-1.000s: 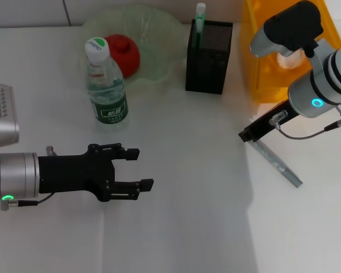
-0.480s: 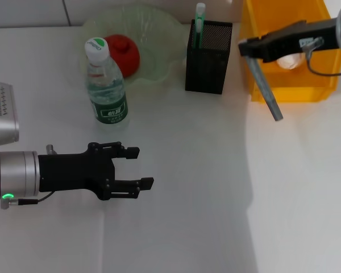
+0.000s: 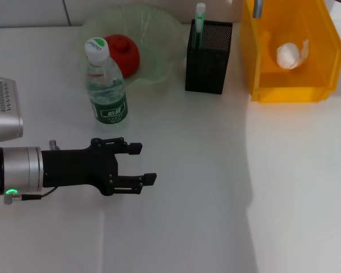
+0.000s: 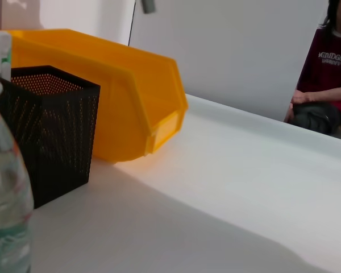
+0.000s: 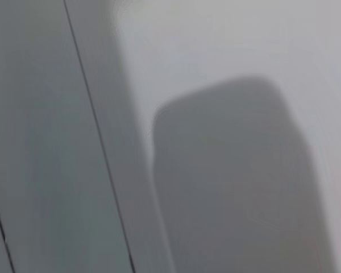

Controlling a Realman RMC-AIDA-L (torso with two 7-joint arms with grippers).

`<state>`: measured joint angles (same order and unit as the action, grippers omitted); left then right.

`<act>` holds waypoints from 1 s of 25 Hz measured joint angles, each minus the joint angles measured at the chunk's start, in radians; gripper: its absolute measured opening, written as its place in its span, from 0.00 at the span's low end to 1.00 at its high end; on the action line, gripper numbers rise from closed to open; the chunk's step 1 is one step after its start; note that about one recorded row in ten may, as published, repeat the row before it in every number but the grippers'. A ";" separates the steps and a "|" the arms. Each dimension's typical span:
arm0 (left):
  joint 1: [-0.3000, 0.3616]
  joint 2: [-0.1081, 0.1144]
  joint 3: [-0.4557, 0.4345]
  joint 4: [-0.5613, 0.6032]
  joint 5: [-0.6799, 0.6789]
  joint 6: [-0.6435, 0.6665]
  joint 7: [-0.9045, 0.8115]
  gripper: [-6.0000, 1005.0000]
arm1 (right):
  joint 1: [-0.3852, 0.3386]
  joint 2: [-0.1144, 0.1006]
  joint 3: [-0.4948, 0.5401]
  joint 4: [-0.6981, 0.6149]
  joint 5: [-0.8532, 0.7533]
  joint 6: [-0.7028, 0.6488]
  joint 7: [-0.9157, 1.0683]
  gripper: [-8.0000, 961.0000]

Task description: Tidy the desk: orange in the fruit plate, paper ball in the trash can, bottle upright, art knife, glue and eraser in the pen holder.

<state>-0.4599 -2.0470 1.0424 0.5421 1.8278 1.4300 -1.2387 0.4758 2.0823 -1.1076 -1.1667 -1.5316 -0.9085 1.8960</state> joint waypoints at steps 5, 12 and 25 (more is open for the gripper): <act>0.000 -0.001 -0.001 0.000 -0.003 0.000 0.000 0.80 | 0.086 -0.002 0.009 0.256 0.270 0.028 -0.277 0.13; 0.000 -0.001 -0.003 0.002 -0.004 -0.001 -0.003 0.80 | 0.193 -0.005 0.053 0.442 0.296 0.034 -0.375 0.13; -0.005 -0.001 -0.028 0.005 -0.005 0.003 0.003 0.80 | 0.154 -0.005 0.053 0.424 0.299 -0.047 -0.389 0.29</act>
<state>-0.4648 -2.0479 1.0140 0.5469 1.8226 1.4329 -1.2354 0.6297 2.0770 -1.0550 -0.7423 -1.2330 -0.9560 1.5075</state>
